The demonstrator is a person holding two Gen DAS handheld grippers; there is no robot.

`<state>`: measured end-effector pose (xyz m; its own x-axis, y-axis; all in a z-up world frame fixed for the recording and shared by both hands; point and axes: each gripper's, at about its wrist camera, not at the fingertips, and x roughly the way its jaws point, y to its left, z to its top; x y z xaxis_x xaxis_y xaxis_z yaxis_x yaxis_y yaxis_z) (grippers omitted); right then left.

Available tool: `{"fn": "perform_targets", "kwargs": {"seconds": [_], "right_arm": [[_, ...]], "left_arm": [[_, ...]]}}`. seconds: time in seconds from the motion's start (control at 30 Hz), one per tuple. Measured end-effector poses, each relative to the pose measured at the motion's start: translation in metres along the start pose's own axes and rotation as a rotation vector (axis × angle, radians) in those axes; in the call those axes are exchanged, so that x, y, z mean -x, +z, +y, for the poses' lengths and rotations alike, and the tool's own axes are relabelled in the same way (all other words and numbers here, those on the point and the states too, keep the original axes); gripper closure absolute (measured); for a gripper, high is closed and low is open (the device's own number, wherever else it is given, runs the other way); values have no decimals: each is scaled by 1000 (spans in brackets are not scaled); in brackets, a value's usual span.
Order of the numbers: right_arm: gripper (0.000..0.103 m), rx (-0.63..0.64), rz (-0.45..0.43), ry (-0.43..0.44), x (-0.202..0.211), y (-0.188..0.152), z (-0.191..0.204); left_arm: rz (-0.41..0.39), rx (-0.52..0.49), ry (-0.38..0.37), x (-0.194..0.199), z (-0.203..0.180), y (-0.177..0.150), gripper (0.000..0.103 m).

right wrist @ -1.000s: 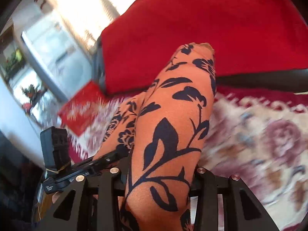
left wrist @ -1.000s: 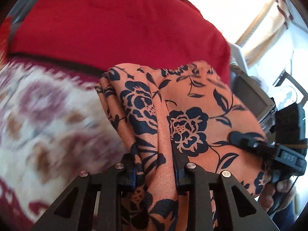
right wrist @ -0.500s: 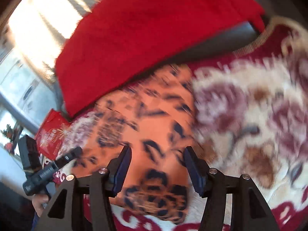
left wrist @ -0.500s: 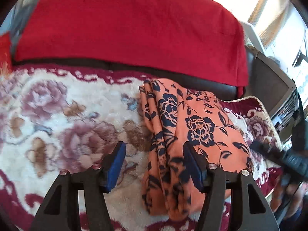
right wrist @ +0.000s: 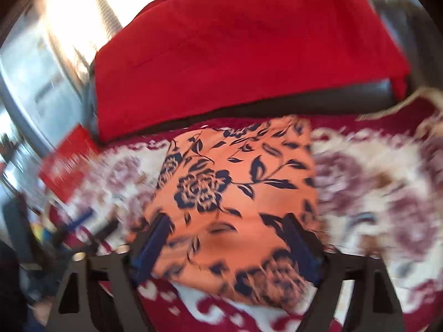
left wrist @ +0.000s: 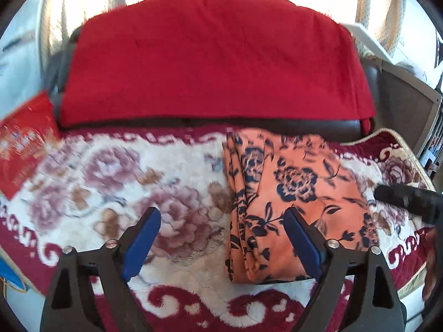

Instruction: Fold small clothes

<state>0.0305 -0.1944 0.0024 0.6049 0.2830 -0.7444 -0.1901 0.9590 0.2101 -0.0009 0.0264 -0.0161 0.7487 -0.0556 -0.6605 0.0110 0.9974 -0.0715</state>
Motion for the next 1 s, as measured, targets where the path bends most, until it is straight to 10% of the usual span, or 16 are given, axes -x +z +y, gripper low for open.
{"fn": "perform_targets", "kwargs": {"seconds": [0.37,1.0], "right_arm": [[0,86,-24,-208,56,-42,16],[0,73,-39,-260,66,-48,24]], "left_arm": [[-64,15,-45,67,-16,2,0],[-76,-22,-50,85,-38,8,0]]}}
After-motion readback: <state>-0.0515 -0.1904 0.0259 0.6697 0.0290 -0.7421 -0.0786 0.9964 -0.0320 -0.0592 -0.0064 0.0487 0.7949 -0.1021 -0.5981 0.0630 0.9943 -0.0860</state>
